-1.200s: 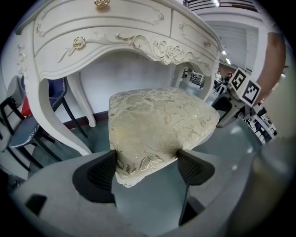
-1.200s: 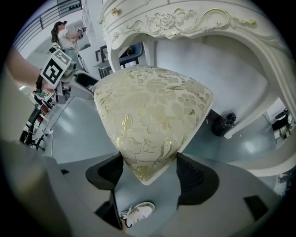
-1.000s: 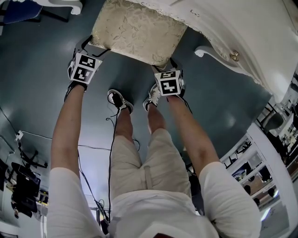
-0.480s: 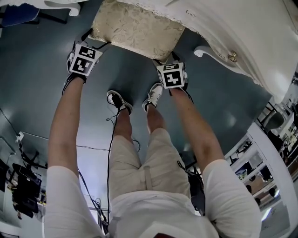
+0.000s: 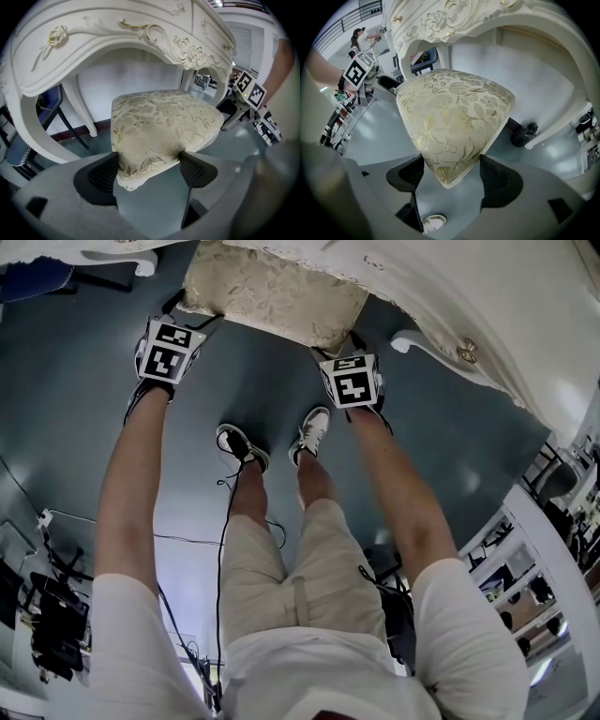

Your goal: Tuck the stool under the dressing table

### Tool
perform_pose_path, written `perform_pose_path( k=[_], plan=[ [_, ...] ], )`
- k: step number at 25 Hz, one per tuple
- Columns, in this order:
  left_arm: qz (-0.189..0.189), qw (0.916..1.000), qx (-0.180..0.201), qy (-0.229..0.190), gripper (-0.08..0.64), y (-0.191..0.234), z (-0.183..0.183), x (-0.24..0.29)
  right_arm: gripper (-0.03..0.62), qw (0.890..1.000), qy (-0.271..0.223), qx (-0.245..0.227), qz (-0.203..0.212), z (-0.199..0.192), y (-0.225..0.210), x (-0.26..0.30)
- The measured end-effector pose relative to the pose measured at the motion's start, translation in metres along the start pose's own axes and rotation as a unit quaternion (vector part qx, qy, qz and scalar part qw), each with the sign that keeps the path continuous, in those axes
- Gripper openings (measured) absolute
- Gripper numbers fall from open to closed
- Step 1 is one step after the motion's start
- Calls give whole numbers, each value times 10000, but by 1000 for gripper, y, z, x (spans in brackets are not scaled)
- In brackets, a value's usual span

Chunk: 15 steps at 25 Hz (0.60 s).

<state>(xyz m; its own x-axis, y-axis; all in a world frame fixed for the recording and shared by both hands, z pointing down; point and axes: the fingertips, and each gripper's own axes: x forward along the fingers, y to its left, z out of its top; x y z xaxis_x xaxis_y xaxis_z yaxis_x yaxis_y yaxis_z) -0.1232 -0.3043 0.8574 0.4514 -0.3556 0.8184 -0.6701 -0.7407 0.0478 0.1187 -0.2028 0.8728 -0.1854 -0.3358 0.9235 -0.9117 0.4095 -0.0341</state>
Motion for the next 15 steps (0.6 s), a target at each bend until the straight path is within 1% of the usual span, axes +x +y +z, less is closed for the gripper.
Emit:
perform_pose_path(
  k=[9,12,15],
  plan=[
    [87,9999,-99,-58,414,7,22,14,379,9999,-74,-91,-11,18,-24,6],
    [103,9999,-130,24,414,7,23,15,388,9999,-27,-125,76,19,-27,7],
    [89,9998,-135,70,414,8,26,17,390,9999,-22,-105,58,20,-30,8]
  ],
)
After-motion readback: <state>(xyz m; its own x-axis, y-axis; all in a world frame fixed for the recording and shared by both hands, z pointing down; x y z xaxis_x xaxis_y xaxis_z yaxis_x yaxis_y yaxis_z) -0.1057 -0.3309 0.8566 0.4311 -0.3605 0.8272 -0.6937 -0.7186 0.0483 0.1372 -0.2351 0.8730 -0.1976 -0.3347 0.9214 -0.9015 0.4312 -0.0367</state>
